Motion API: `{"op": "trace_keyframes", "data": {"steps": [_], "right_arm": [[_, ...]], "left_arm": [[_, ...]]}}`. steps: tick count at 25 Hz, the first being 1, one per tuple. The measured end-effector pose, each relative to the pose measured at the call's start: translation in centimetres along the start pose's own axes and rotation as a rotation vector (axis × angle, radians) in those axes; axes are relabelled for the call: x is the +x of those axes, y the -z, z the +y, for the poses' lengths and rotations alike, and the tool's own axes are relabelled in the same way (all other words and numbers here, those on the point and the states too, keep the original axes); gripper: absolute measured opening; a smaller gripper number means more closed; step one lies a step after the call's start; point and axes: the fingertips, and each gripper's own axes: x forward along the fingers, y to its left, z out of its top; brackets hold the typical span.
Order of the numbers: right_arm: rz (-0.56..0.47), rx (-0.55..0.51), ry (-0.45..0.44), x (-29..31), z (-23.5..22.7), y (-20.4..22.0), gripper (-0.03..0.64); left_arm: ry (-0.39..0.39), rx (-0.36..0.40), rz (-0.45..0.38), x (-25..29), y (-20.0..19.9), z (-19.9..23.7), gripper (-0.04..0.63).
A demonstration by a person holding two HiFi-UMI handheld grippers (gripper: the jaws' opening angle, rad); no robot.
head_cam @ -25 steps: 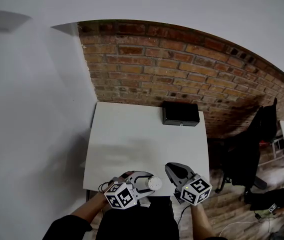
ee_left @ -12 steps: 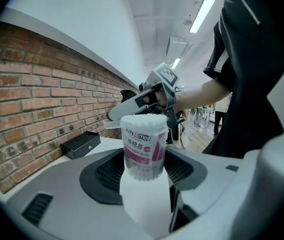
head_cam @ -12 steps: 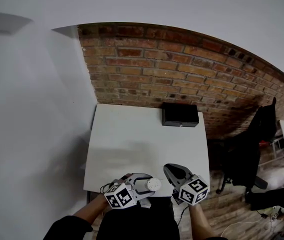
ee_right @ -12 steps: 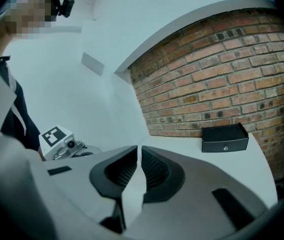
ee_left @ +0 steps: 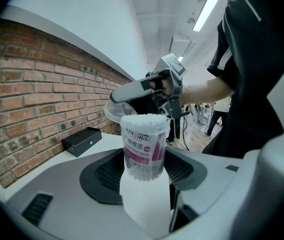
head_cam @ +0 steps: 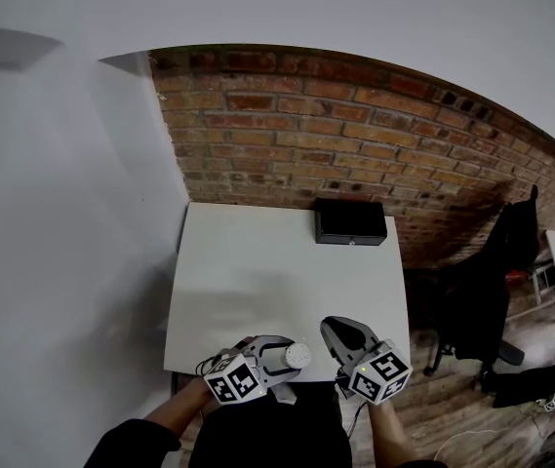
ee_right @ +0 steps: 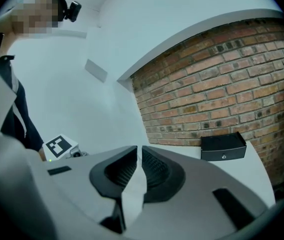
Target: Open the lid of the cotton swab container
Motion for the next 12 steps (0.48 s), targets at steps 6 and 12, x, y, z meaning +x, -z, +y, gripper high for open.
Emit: {"op": "trace_keyframes", "data": {"steps": [6,12], "right_arm": [[-0.008,-0.018,-0.006,-0.4,0.7,-0.5,0.041],[-0.077,0.065,0.004,-1.5,-0.1,-1.8,0.041]], "left_arm": [[-0.011,0.007,0.015,0.2,0.3,0.1,0.259],[-0.031,-0.012,0.03,0.0,0.6,0.5,0.259]]}}
